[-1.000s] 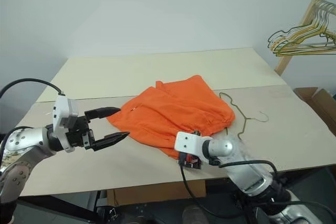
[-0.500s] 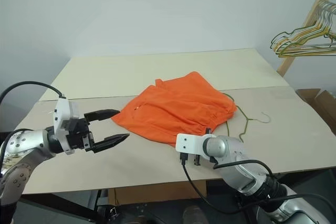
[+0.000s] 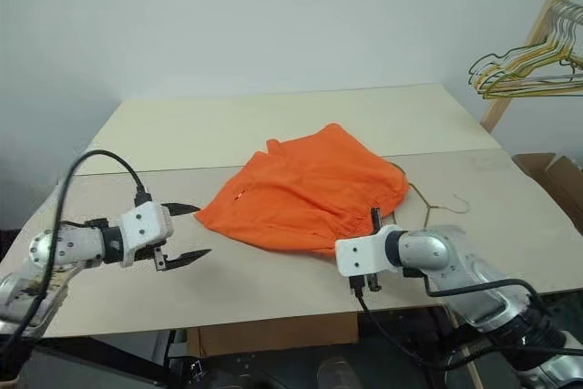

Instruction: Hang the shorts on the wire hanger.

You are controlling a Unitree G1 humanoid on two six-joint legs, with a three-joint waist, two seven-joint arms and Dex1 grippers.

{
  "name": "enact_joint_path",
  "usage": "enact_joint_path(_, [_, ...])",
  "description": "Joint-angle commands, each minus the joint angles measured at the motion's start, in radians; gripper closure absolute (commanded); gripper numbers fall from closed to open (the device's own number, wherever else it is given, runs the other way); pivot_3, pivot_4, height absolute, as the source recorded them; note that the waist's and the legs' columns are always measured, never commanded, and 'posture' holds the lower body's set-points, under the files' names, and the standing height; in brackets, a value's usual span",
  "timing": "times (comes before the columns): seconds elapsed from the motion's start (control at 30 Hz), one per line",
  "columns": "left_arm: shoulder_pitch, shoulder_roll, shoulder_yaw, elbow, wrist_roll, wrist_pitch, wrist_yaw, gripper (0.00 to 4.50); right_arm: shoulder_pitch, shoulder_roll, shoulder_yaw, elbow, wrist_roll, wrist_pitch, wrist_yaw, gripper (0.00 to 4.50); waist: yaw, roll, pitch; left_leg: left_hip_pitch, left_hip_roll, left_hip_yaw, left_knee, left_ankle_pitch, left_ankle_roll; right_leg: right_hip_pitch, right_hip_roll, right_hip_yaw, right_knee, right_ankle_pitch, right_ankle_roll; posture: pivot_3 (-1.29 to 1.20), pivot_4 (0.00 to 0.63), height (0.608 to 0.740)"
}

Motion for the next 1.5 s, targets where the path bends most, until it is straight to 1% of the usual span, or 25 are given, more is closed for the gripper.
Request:
enact_joint_path(0.03, [-0.075, 0.003, -0.077, 0.144, 0.157, -0.202, 0.025, 0.00, 0.003, -0.012, -0.084, -0.007, 0.070, -0.066, 0.037, 4.46, -0.001, 0.000, 0.000, 0.000, 0.000, 0.000, 0.000, 0.000, 0.000, 0.000, 0.000, 0.000, 0.000, 0.000, 0.000, -0.29, 0.000, 0.740])
enact_joint_path(0.1, [-0.114, -0.014, -0.117, 0.221, 0.210, -0.285, 0.038, 0.00, 0.003, -0.011, -0.104, -0.005, 0.086, -0.075, 0.051, 4.46, -0.005, 0.000, 0.000, 0.000, 0.000, 0.000, 0.000, 0.000, 0.000, 0.000, -0.001, 0.000, 0.000, 0.000, 0.000, -0.30, 0.000, 0.740])
enact_joint_path(0.2, [-0.201, -0.068, -0.187, 0.358, 0.302, -0.391, 0.081, 0.00, 0.006, -0.009, -0.138, -0.010, 0.106, -0.073, 0.066, 4.46, -0.009, 0.000, 0.000, -0.002, 0.000, 0.000, 0.000, 0.000, 0.000, 0.000, -0.001, 0.000, 0.001, 0.000, 0.000, -0.32, 0.000, 0.740])
enact_joint_path(0.3, [-0.275, -0.122, -0.215, 0.467, 0.372, -0.430, 0.149, 0.63, 0.014, -0.010, -0.164, -0.021, 0.115, -0.068, 0.072, 4.50, -0.013, 0.000, -0.001, -0.001, -0.001, 0.000, 0.001, 0.000, 0.000, 0.000, -0.002, -0.001, 0.001, 0.000, 0.000, -0.34, 0.000, 0.740])
enact_joint_path(0.43, [-0.349, -0.164, -0.244, 0.591, 0.442, -0.486, 0.224, 1.94, 0.031, -0.013, -0.190, -0.029, 0.122, -0.067, 0.080, 4.50, -0.033, -0.001, -0.001, -0.002, -0.001, -0.001, 0.001, 0.000, 0.000, 0.001, -0.002, -0.001, 0.002, 0.000, 0.001, -0.34, 0.000, 0.740])
enact_joint_path(0.47, [-0.365, -0.180, -0.245, 0.618, 0.442, -0.486, 0.233, 2.22, 0.033, -0.013, -0.195, -0.028, 0.122, -0.068, 0.081, 4.50, -0.040, -0.001, -0.001, -0.002, -0.001, -0.001, 0.001, 0.000, 0.000, 0.001, -0.002, -0.001, 0.002, 0.000, 0.001, -0.35, 0.000, 0.740])
enact_joint_path(0.53, [-0.384, -0.198, -0.247, 0.648, 0.438, -0.491, 0.237, 2.94, 0.036, -0.014, -0.205, -0.028, 0.125, -0.068, 0.085, 4.50, -0.055, -0.001, -0.001, -0.002, -0.002, -0.001, 0.001, 0.000, 0.000, 0.001, -0.002, -0.002, 0.004, -0.001, 0.002, -0.35, 0.000, 0.740])
enact_joint_path(0.57, [-0.392, -0.204, -0.247, 0.660, 0.439, -0.496, 0.242, 3.22, 0.038, -0.013, -0.210, -0.028, 0.126, -0.068, 0.086, 4.50, -0.062, -0.001, -0.001, -0.002, -0.002, -0.001, 0.001, 0.000, 0.000, 0.001, -0.003, -0.002, 0.004, -0.001, 0.003, -0.35, 0.000, 0.740])
enact_joint_path(0.67, [-0.415, -0.212, -0.248, 0.694, 0.445, -0.512, 0.256, 4.26, 0.036, -0.007, -0.219, -0.025, 0.128, -0.068, 0.087, 4.50, -0.085, -0.001, -0.002, -0.003, -0.003, -0.001, 0.001, 0.000, 0.001, 0.001, -0.003, -0.002, 0.006, -0.002, 0.004, -0.36, 0.000, 0.740])
enact_joint_path(0.7, [-0.421, -0.213, -0.246, 0.701, 0.446, -0.516, 0.259, 4.47, 0.035, -0.004, -0.219, -0.021, 0.127, -0.072, 0.086, 4.50, -0.094, -0.002, -0.002, -0.003, -0.003, -0.001, 0.001, 0.000, 0.001, 0.001, -0.004, -0.002, 0.006, -0.002, 0.005, -0.35, 0.000, 0.740])
enact_joint_path(0.77, [-0.429, -0.204, -0.240, 0.707, 0.434, -0.526, 0.245, 4.47, 0.030, 0.003, -0.218, -0.010, 0.126, -0.082, 0.081, 4.50, -0.107, -0.002, -0.002, -0.003, -0.003, -0.002, 0.001, 0.000, 0.001, 0.001, -0.004, -0.003, 0.006, -0.003, 0.005, -0.35, 0.000, 0.740])
enact_joint_path(0.83, [-0.425, -0.169, -0.230, 0.688, 0.384, -0.544, 0.171, 4.47, 0.021, 0.017, -0.217, 0.012, 0.120, -0.111, 0.065, 4.50, -0.115, -0.002, -0.002, -0.003, -0.003, -0.003, 0.001, 0.000, 0.001, 0.001, -0.004, -0.003, 0.007, -0.003, 0.006, -0.34, 0.000, 0.740])
enact_joint_path(0.97, [-0.389, -0.045, -0.221, 0.626, 0.284, -0.630, 0.007, 4.47, -0.014, 0.055, -0.202, 0.097, 0.070, -0.196, 0.018, 4.50, -0.143, -0.002, -0.002, -0.003, -0.003, -0.003, -0.001, 0.000, 0.001, 0.000, -0.003, -0.004, 0.008, -0.003, 0.006, -0.32, 0.000, 0.740])
enact_joint_path(1.1, [-0.274, 0.116, -0.196, 0.491, 0.140, -0.621, -0.165, 4.47, -0.058, 0.087, -0.168, 0.221, -0.005, -0.330, -0.027, 4.50, -0.155, -0.002, -0.002, -0.001, -0.003, -0.003, -0.002, 0.000, 0.001, 0.000, -0.004, -0.003, 0.008, -0.003, 0.006, -0.30, 0.000, 0.740])
enact_joint_path(1.23, [-0.053, 0.315, -0.116, 0.259, -0.032, -0.539, -0.284, 4.47, -0.104, 0.121, -0.138, 0.334, -0.040, -0.446, -0.060, 4.50, -0.155, -0.001, -0.002, 0.000, -0.002, -0.002, -0.005, 0.000, 0.001, -0.001, -0.003, -0.002, 0.009, -0.003, 0.006, -0.26, 0.000, 0.740])
enact_joint_path(1.3, [0.052, 0.386, -0.062, 0.174, -0.092, -0.500, -0.303, 4.47, -0.122, 0.129, -0.126, 0.380, -0.052, -0.498, -0.071, 4.50, -0.148, -0.001, -0.002, 0.000, -0.001, -0.002, -0.005, 0.000, 0.001, -0.001, -0.003, -0.001, 0.009, -0.003, 0.006, -0.26, 0.000, 0.740])
enact_joint_path(1.33, [0.103, 0.412, -0.032, 0.137, -0.114, -0.479, -0.305, 4.47, -0.127, 0.132, -0.123, 0.399, -0.054, -0.517, -0.076, 4.50, -0.141, -0.001, -0.002, 0.001, -0.001, -0.002, -0.005, 0.000, 0.001, -0.001, -0.002, -0.001, 0.009, -0.003, 0.006, -0.25, 0.000, 0.740])
enact_joint_path(1.4, [0.252, 0.457, 0.071, 0.059, -0.144, -0.456, -0.302, 4.47, -0.141, 0.133, -0.113, 0.447, -0.062, -0.583, -0.089, 4.50, -0.126, -0.001, -0.001, 0.004, -0.001, 0.000, -0.005, 0.000, 0.001, 0.002, -0.002, -0.001, 0.008, -0.003, 0.006, -0.23, 0.000, 0.740])
enact_joint_path(1.5, [0.486, 0.452, 0.260, -0.073, -0.189, -0.404, -0.349, 4.47, -0.133, 0.111, -0.107, 0.490, -0.039, -0.666, -0.080, 4.50, -0.102, -0.001, -0.001, 0.006, -0.001, 0.001, -0.006, 0.000, 0.001, 0.002, -0.002, -0.001, 0.008, -0.003, 0.006, -0.21, 0.000, 0.740])
